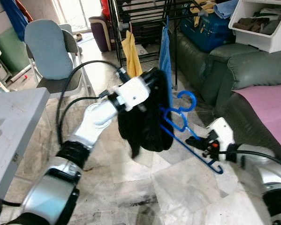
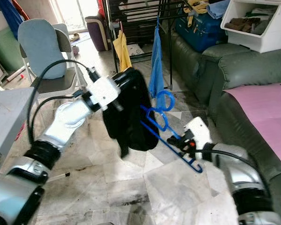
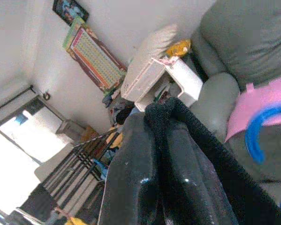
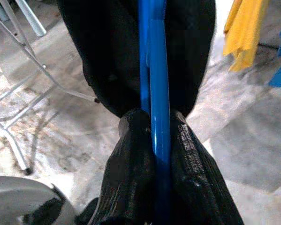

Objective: Hang hanger

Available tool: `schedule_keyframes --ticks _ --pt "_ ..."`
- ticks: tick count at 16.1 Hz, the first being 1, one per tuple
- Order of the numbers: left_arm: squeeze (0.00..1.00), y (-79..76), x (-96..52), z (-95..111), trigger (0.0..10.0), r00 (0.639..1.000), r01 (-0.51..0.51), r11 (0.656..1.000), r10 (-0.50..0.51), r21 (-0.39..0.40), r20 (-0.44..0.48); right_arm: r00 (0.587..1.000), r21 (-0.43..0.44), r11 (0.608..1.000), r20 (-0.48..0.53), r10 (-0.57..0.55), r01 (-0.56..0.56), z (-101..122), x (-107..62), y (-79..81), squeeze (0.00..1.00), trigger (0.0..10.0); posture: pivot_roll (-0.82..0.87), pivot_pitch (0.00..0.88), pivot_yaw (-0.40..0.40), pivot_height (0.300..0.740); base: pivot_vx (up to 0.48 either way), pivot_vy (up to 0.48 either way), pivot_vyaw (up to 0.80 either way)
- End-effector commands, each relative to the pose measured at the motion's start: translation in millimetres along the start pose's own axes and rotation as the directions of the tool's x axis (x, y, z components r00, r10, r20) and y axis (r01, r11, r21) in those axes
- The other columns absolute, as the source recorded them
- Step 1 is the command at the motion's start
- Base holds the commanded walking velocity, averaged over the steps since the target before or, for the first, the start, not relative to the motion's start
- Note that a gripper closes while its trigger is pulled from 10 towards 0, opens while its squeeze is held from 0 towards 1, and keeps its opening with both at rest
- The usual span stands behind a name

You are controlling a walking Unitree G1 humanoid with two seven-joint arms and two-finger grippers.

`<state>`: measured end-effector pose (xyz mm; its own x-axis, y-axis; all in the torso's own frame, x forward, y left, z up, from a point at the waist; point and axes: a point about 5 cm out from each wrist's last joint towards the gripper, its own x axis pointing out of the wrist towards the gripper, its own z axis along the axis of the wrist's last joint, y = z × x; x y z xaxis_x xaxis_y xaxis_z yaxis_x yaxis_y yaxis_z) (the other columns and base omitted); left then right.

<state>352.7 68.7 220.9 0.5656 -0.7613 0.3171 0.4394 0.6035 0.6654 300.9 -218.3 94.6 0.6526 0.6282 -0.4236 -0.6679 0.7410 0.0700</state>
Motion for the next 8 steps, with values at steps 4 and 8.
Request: schedule_keyframes --ticks 4,8 --pt "0.00 30.9 -13.8 -5 10.0 0.985 -0.141 0.989 0.137 -0.036 -0.103 0.935 0.319 0.886 -0.007 -0.354 0.338 -18 -16.0 -38.6 0.00 10.0 -0.10 0.000 0.076 0.740 0.000 0.000 0.00" --pt "0.00 35.0 -31.2 -18 10.0 0.949 -0.243 0.967 0.221 -0.074 -0.225 0.906 0.353 0.840 -0.057 -0.420 0.412 -26 -25.3 -46.8 0.00 10.0 -0.12 0.000 0.071 0.740 0.000 0.000 0.00"
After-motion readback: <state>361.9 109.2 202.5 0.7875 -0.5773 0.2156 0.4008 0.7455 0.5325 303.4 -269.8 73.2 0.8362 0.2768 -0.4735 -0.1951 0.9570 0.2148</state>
